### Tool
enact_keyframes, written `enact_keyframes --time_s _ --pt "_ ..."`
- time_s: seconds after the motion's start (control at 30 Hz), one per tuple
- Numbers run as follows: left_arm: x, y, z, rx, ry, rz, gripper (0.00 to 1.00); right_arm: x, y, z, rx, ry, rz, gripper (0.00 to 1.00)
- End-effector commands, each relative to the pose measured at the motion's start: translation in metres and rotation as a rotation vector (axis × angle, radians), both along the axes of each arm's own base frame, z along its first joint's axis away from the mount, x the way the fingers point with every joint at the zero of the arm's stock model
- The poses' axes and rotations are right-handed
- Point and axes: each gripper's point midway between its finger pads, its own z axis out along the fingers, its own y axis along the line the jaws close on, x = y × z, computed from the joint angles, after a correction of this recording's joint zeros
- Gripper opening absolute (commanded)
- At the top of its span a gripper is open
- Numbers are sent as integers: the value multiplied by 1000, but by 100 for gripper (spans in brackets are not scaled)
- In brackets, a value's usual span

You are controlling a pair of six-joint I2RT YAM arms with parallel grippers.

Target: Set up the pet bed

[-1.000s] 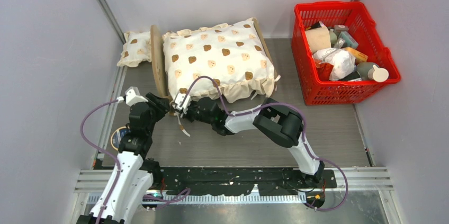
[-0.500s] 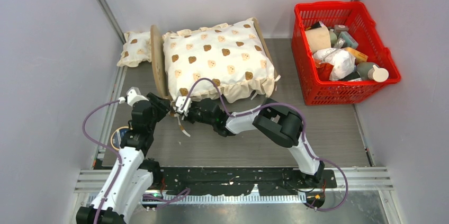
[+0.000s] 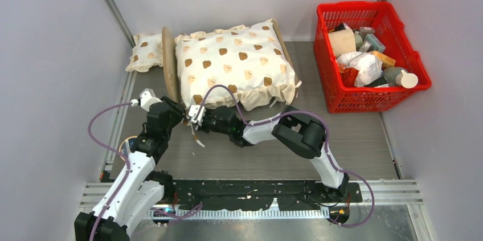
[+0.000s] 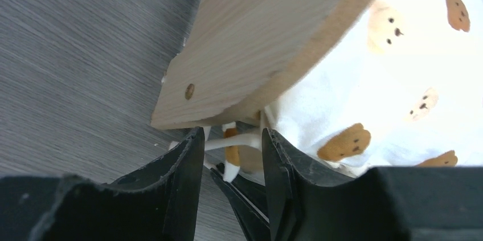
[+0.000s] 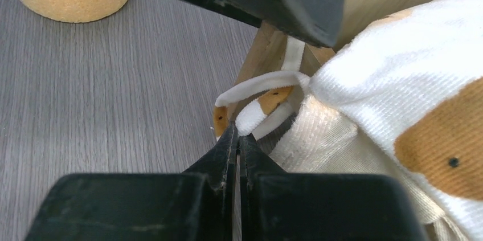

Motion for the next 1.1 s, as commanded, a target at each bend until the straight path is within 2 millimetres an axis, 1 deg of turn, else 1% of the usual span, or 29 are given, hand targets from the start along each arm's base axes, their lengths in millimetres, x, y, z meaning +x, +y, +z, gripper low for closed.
enact_keyframes --time_s 0.0,0.1,0.23,0.33,0.43,0.6,0.7,0.8,0.9,0.97,1.07 --pt "3 4 29 48 -50 76 44 -4 4 13 29 -38 22 5" --pt "1 0 34 28 -68 96 43 -5 4 13 29 -39 23 5" --pt "-1 0 24 -8 -17 141 41 -5 3 15 38 -41 22 5" --pt "-3 2 17 -39 -12 185 39 -6 2 16 42 -41 22 5" --pt "3 2 21 -87 -68 212 38 -6 2 18 45 -43 25 5" --pt "9 -3 19 -78 -50 202 40 -1 -1 17 55 -24 8 5" --pt "9 -3 13 -82 -35 207 40 -3 -2 14 54 -27 19 5" --pt "9 -1 11 -73 -40 212 40 -1 -3 11 54 -25 15 5" --pt "12 1 15 -57 -47 220 41 2 -3 12 62 -12 2 5" --pt "16 -2 18 -52 -49 208 42 5 -5 11 68 0 -3 5" --pt "17 -4 18 -51 -36 198 41 4 -7 12 79 0 12 5"
